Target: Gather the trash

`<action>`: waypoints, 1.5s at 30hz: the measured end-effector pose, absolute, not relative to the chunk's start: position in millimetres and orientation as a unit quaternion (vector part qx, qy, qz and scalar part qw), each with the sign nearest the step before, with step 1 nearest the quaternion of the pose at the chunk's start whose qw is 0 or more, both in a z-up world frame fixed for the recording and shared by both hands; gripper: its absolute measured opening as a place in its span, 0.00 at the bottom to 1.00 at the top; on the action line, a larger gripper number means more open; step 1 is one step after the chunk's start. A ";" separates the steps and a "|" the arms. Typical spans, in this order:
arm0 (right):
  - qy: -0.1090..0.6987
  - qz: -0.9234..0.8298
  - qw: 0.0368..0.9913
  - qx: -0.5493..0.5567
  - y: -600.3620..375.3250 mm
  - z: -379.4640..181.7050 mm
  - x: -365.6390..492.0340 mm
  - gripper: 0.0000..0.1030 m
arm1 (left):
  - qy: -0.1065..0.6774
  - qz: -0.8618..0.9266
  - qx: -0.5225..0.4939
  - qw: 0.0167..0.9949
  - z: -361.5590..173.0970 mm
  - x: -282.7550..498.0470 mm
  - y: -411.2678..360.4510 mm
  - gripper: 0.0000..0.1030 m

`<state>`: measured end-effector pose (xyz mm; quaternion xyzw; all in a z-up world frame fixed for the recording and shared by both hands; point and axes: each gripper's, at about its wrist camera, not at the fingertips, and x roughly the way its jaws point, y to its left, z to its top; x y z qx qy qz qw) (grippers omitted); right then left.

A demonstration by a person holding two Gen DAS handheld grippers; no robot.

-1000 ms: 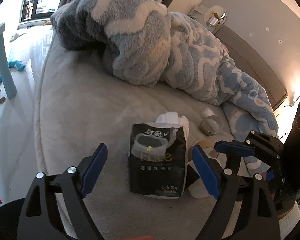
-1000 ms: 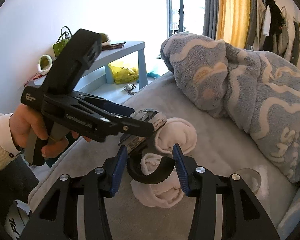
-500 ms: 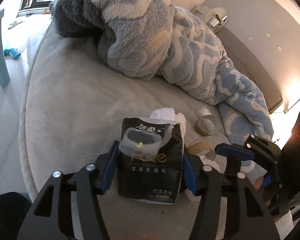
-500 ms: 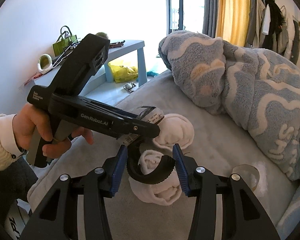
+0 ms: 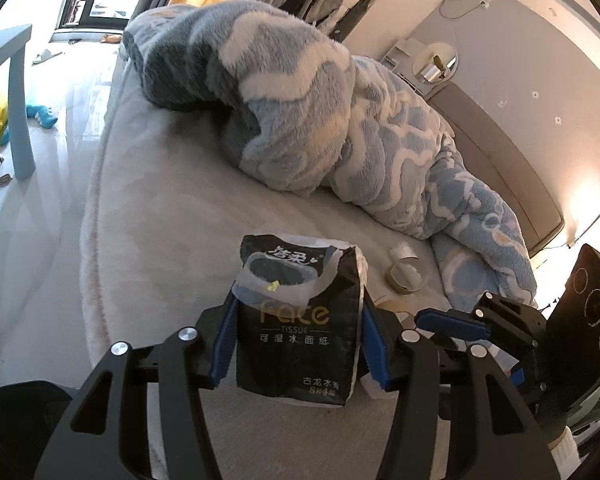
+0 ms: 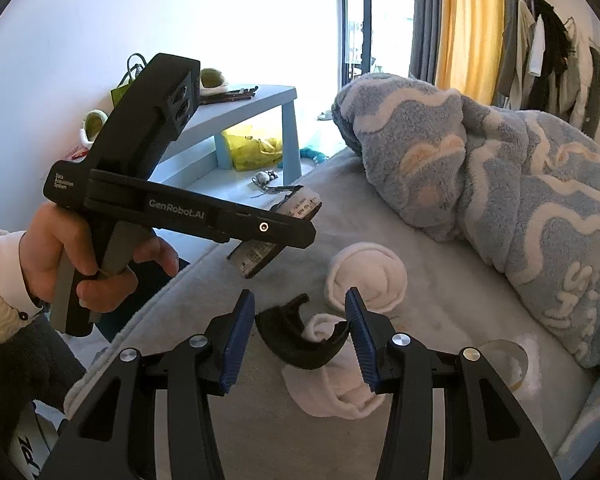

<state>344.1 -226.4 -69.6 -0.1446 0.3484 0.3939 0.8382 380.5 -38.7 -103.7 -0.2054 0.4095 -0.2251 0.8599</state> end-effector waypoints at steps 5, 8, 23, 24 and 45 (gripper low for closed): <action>0.350 0.389 0.838 -0.151 -219.0 -71.4 337.4 0.46 | 0.407 -0.223 -0.205 0.862 -99.2 371.4 -32.9 0.55; 0.348 0.384 0.841 -0.152 -215.8 -71.9 332.8 0.46 | 0.407 -0.223 -0.200 0.863 -95.7 365.1 -32.7 0.55; 0.363 0.370 0.840 -0.163 -209.2 -77.7 304.5 0.46 | 0.407 -0.217 -0.176 0.870 -84.5 329.0 -14.5 0.55; 0.373 0.366 0.839 -0.154 -209.9 -82.0 306.2 0.46 | 0.406 -0.218 -0.175 0.870 -83.2 325.6 -14.0 0.55; 0.421 0.256 0.868 -0.067 -215.4 -115.0 317.9 0.45 | 0.404 -0.223 -0.164 0.872 -72.5 285.0 11.0 0.55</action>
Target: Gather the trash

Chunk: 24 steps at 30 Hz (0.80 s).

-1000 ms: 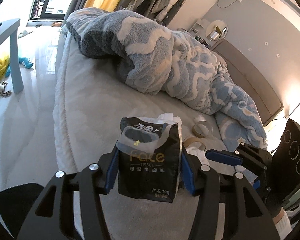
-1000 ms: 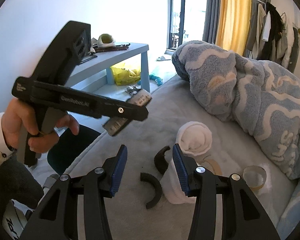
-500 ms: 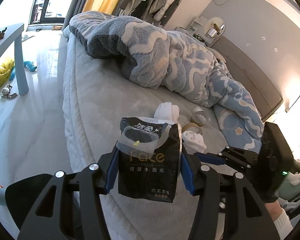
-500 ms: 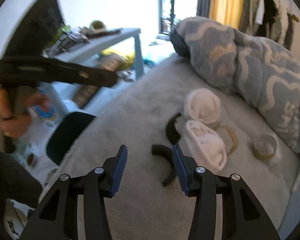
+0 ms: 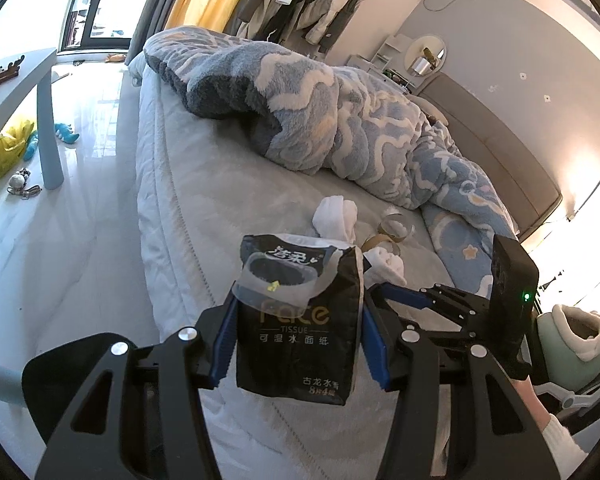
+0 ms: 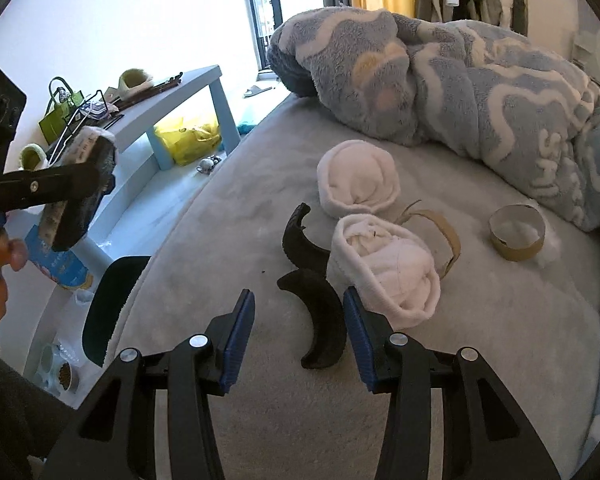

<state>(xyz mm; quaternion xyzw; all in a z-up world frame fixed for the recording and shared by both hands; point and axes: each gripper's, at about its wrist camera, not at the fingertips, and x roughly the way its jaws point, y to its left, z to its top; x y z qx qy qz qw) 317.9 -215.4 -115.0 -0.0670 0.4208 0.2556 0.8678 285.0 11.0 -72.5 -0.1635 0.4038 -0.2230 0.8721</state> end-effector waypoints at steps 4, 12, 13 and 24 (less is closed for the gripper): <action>0.419 0.243 0.873 -0.054 -218.0 -115.7 316.0 0.47 | 0.406 -0.224 -0.160 0.872 -72.6 279.5 13.2 0.55; 0.415 0.230 0.880 -0.015 -223.5 -116.0 311.4 0.62 | 0.409 -0.224 -0.150 0.872 -73.6 266.2 19.0 0.55; 0.413 0.223 0.883 -0.017 -223.1 -115.3 310.2 0.64 | 0.409 -0.224 -0.149 0.872 -73.6 264.9 20.0 0.55; 0.446 0.171 0.879 0.004 -229.7 -128.0 311.5 0.20 | 0.409 -0.226 -0.147 0.872 -73.6 255.5 25.3 0.54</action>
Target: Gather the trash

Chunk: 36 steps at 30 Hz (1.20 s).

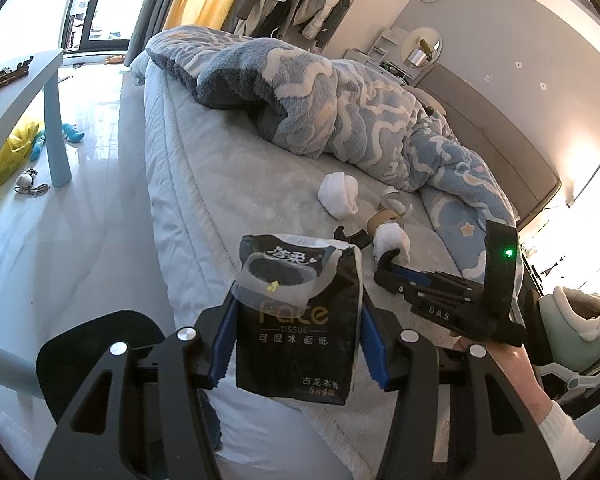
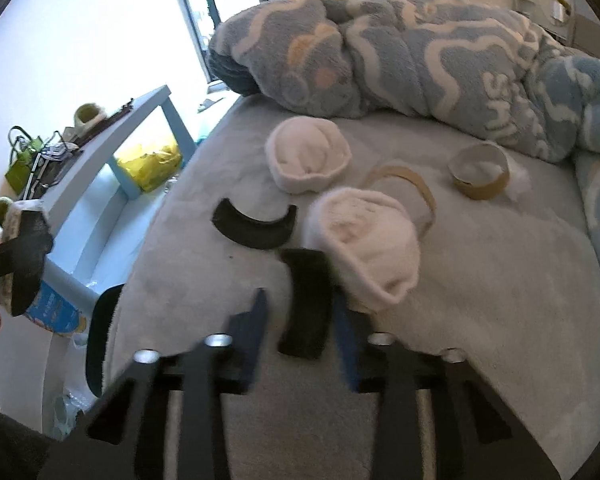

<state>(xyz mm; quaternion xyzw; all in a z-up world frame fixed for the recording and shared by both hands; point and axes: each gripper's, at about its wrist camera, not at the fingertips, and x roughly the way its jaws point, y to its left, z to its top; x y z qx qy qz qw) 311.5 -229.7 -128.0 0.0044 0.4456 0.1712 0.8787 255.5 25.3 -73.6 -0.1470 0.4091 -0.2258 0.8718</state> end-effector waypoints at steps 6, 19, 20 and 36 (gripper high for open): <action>0.440 0.163 0.883 -0.016 -222.3 -126.8 305.6 0.19 | 0.408 -0.223 -0.145 0.873 -74.1 247.4 32.7 0.54; 0.412 0.201 0.889 0.007 -192.2 -104.3 293.1 0.19 | 0.419 -0.194 -0.123 0.878 -83.4 229.5 62.0 0.55; 0.411 0.204 0.889 0.007 -188.2 -103.0 292.0 0.19 | 0.422 -0.191 -0.120 0.878 -84.9 228.3 64.0 0.55; 0.402 0.267 0.876 -0.004 -104.7 -88.7 284.9 0.19 | 0.477 -0.141 -0.105 0.861 -131.3 217.7 123.7 0.54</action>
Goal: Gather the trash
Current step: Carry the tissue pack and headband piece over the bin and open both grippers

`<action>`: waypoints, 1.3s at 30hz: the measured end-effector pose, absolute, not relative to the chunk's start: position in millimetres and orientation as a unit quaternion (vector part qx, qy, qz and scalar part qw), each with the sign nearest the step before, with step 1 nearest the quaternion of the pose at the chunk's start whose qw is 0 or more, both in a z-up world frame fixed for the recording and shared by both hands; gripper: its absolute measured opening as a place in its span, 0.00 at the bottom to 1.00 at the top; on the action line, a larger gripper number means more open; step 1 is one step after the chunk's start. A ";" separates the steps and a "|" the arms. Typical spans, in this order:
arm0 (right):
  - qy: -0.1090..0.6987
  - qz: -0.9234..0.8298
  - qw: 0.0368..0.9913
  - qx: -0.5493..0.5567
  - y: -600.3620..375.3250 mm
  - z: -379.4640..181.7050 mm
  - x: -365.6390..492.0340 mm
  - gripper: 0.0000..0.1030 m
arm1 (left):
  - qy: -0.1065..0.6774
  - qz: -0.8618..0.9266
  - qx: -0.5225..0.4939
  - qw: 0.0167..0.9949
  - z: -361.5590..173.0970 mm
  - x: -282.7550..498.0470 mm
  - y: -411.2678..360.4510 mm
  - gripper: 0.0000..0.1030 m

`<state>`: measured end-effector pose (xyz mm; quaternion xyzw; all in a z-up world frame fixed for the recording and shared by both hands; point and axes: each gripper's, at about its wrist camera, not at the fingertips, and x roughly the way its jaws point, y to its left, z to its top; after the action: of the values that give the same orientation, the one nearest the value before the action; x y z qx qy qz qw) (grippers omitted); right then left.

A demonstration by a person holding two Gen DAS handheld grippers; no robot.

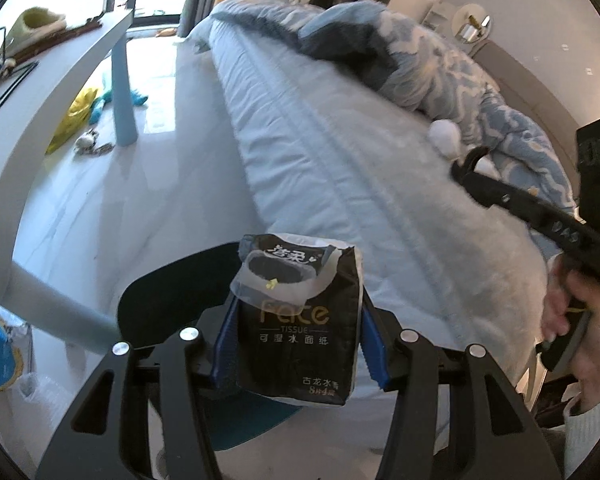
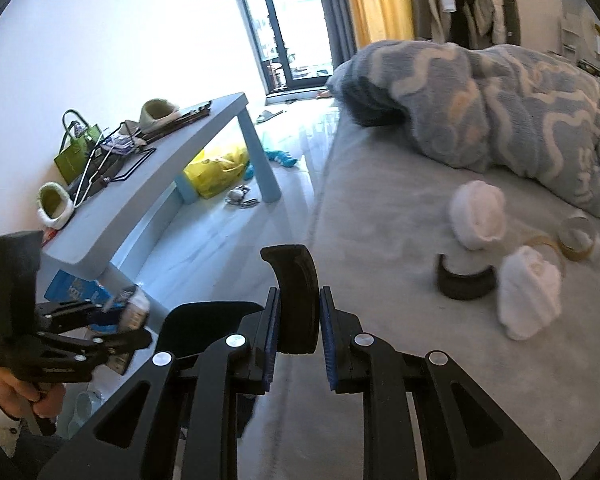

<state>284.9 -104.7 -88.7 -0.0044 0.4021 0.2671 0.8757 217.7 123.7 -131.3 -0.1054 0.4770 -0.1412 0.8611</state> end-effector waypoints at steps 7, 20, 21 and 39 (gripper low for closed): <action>0.412 0.298 0.861 -0.022 -64.8 -97.1 278.2 0.19 | 0.526 -0.125 -0.100 0.835 -161.2 215.5 148.3 0.56; 0.456 0.318 0.829 -0.058 -5.4 -127.2 276.5 0.19 | 0.511 -0.126 -0.097 0.845 -155.5 203.0 174.1 0.72; 0.459 0.318 0.827 -0.060 -2.0 -129.5 275.9 0.19 | 0.505 -0.126 -0.099 0.848 -152.2 202.9 176.6 0.73; 0.539 0.336 0.768 -0.080 55.2 -196.6 266.2 0.19 | 0.401 -0.112 -0.123 0.901 -88.3 186.0 209.4 0.54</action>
<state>266.2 55.2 -196.6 -0.0797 0.5392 0.3362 0.7681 186.0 209.4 -88.3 -0.1233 0.4008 -0.1119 0.9009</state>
